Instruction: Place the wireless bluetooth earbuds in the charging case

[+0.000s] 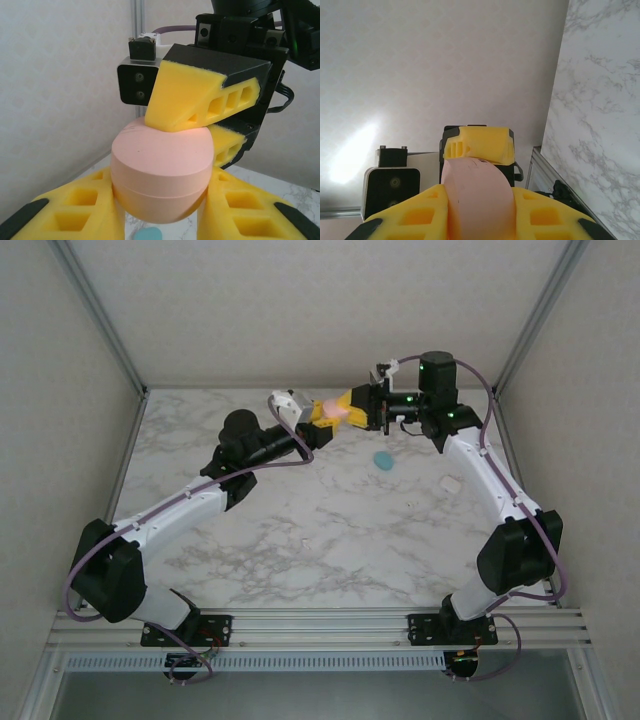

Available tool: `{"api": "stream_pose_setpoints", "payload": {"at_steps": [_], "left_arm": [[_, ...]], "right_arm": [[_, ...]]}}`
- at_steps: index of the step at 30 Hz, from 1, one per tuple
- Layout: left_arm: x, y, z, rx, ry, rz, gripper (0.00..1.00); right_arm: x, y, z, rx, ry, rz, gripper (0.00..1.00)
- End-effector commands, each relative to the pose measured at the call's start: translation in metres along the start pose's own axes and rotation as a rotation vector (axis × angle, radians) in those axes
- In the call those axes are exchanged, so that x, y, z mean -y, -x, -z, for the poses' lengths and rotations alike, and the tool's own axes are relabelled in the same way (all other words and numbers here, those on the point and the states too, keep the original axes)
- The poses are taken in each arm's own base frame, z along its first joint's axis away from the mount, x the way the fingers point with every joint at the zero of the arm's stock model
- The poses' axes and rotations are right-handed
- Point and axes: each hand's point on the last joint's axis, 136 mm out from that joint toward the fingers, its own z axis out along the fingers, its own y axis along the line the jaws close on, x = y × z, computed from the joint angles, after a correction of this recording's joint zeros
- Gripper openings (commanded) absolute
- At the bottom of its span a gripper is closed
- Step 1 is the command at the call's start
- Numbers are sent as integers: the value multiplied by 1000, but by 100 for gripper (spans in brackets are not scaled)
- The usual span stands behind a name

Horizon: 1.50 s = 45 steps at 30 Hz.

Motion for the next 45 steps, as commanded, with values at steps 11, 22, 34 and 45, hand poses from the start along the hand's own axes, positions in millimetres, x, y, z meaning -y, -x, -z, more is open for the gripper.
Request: {"api": "stream_pose_setpoints", "payload": {"at_steps": [11, 22, 34, 45], "left_arm": [[-5, -11, 10, -55, 62, -10, 74], [-49, 4, 64, 29, 401, 56, 84], [-95, 11, 104, 10, 652, 280, 100], [-117, 6, 125, -7, 814, 353, 100]], "right_arm": [[32, 34, 22, 300, -95, 21, 11], [209, 53, 20, 376, -474, -133, 11], [317, 56, -23, 293, -654, -229, 14], [352, 59, -29, 270, -808, -215, 26]]}}
